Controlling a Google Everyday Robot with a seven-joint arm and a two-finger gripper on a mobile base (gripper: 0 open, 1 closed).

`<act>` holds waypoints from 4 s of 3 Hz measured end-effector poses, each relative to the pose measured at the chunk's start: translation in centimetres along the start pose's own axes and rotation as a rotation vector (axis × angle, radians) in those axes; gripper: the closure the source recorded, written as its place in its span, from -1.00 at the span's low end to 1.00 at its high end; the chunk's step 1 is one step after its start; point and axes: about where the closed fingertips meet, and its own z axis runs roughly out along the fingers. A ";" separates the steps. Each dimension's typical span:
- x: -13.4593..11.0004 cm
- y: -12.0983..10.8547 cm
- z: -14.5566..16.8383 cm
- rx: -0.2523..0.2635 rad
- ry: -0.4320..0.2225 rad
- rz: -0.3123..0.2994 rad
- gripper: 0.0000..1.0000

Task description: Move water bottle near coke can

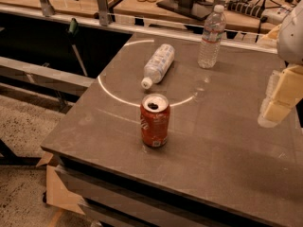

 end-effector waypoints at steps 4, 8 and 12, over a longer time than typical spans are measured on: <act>5.3 -13.1 5.0 0.203 -0.585 0.433 -1.00; -0.7 -21.2 11.9 0.304 -0.866 0.532 -1.00; -6.9 -26.2 17.2 0.300 -0.988 0.532 0.23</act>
Offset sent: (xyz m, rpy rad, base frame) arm 0.1156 -0.1068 -0.0044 0.5403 -0.3670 -0.2994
